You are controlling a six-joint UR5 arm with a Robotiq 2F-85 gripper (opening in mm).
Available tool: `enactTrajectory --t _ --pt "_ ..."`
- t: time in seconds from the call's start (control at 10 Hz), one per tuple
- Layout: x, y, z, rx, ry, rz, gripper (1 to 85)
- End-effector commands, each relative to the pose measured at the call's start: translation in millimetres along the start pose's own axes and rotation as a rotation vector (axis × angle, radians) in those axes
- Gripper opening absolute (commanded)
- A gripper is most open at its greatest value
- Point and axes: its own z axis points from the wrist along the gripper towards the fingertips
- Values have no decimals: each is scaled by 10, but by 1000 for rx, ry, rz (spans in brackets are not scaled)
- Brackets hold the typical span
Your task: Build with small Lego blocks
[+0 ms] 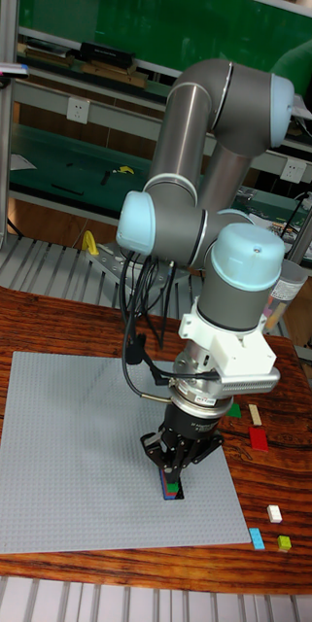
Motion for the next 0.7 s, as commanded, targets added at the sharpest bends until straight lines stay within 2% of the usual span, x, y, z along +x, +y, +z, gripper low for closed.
enactTrajectory --t 0.0,0.2,0.6 --pt "10 21 -123 -16 -3 11 13" --pt "30 41 -158 -18 -3 22 13" --pt "50 80 -104 -23 -7 33 13"
